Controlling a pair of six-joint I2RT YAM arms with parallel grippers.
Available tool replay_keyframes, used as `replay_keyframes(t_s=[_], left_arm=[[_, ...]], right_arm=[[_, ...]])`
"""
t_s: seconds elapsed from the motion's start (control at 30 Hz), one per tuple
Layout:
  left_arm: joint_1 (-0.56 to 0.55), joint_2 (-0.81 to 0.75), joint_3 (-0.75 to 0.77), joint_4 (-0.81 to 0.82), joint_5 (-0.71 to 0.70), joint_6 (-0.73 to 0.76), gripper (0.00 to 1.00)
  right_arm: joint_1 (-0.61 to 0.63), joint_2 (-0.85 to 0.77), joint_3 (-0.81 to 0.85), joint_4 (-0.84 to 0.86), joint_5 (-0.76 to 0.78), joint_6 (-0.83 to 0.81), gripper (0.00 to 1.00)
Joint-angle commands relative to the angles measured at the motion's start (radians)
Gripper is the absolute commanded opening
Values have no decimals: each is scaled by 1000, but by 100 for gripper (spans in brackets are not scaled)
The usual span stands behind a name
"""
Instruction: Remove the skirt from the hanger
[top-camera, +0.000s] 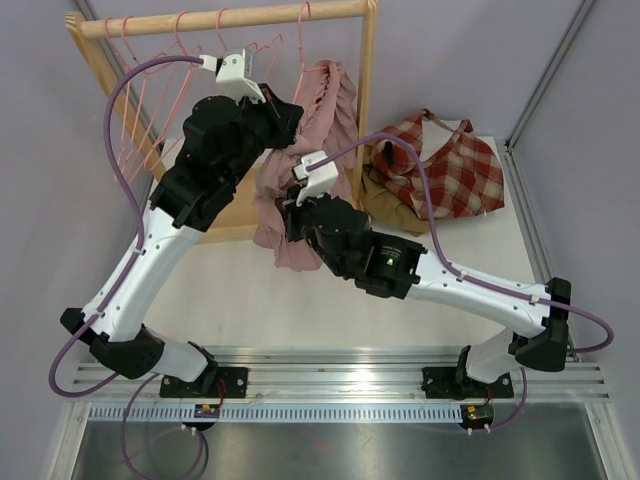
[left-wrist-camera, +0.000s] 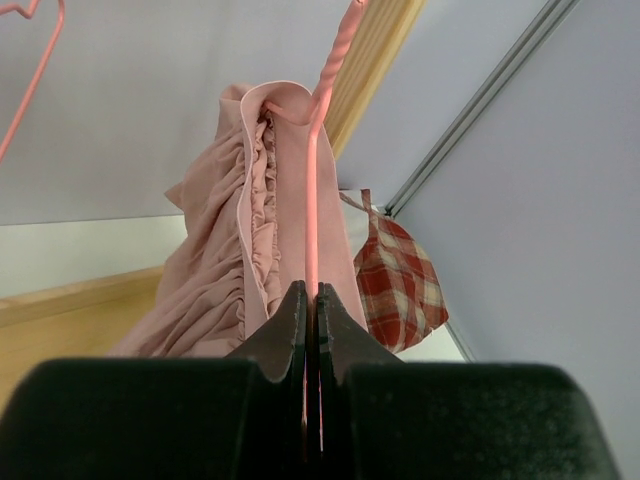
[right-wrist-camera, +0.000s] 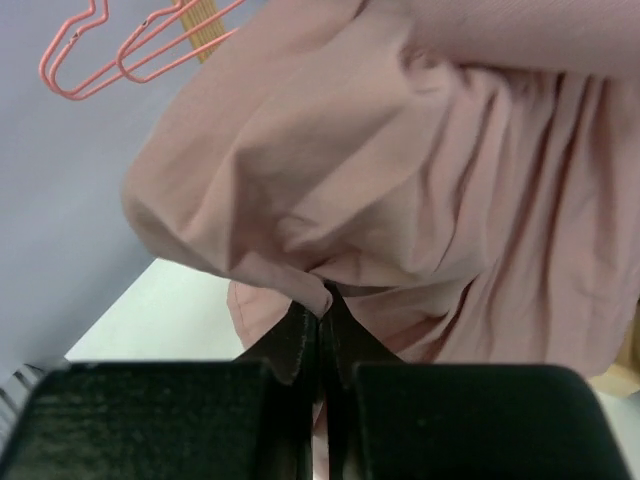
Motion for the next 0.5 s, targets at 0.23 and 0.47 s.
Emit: replay_keyframes(t_s=[0.23, 0.47], left_arm=[[-2, -2, 81, 161, -105, 133, 0], [65, 61, 158, 147, -158, 223, 0]], right_arm=[[208, -11, -203, 18, 119, 176, 0], [413, -1, -300, -126, 191, 358, 0]])
